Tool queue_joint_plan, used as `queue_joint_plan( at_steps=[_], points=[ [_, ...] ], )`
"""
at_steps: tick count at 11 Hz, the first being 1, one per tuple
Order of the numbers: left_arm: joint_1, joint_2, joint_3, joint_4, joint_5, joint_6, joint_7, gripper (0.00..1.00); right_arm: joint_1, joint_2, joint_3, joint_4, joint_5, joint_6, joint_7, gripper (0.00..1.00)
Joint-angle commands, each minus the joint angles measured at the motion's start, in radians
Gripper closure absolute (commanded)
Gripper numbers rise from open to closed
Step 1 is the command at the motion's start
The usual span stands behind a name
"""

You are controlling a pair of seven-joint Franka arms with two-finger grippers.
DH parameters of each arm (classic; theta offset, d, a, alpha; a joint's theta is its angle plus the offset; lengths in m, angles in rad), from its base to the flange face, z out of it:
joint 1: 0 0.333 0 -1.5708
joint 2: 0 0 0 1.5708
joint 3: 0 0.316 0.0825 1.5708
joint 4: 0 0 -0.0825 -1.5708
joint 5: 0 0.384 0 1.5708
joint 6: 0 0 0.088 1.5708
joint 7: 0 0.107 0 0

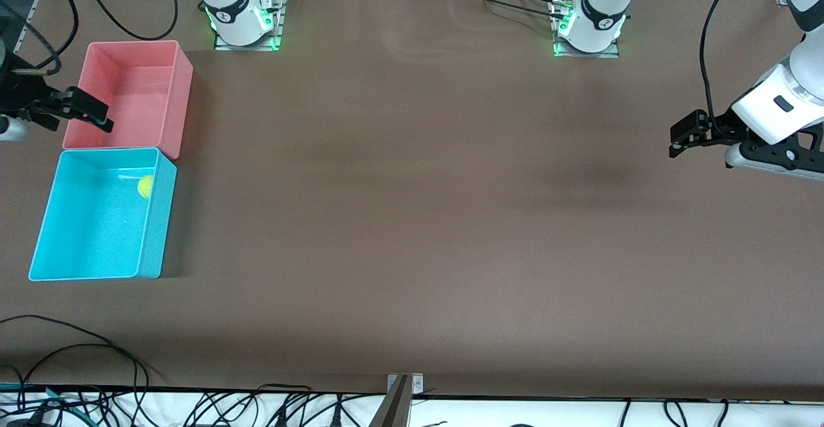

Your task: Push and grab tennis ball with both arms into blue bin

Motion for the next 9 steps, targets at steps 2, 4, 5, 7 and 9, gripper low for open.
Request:
queue_joint_plan(
  at_steps=[2, 4, 5, 7, 9],
  points=[
    [0.006, 0.002, 0.001, 0.013, -0.022, -0.014, -0.009, 0.00, 0.002, -0.038, 0.029, -0.004, -0.015, -0.017, 0.008, 0.00],
    [0.013, 0.002, 0.001, 0.013, -0.022, -0.014, -0.007, 0.00, 0.000, -0.036, 0.024, -0.006, -0.014, -0.015, 0.008, 0.00],
    [0.013, 0.002, 0.001, 0.013, -0.023, -0.014, -0.007, 0.00, 0.000, -0.035, 0.024, -0.004, -0.014, -0.015, 0.008, 0.00],
    [0.015, 0.002, 0.001, 0.013, -0.022, -0.014, -0.007, 0.00, 0.000, -0.035, 0.023, -0.004, -0.012, -0.018, 0.006, 0.00],
    [0.015, 0.002, 0.001, 0.012, -0.023, -0.014, -0.009, 0.00, 0.000, -0.033, 0.023, -0.004, -0.002, -0.018, 0.008, 0.00]
  ],
)
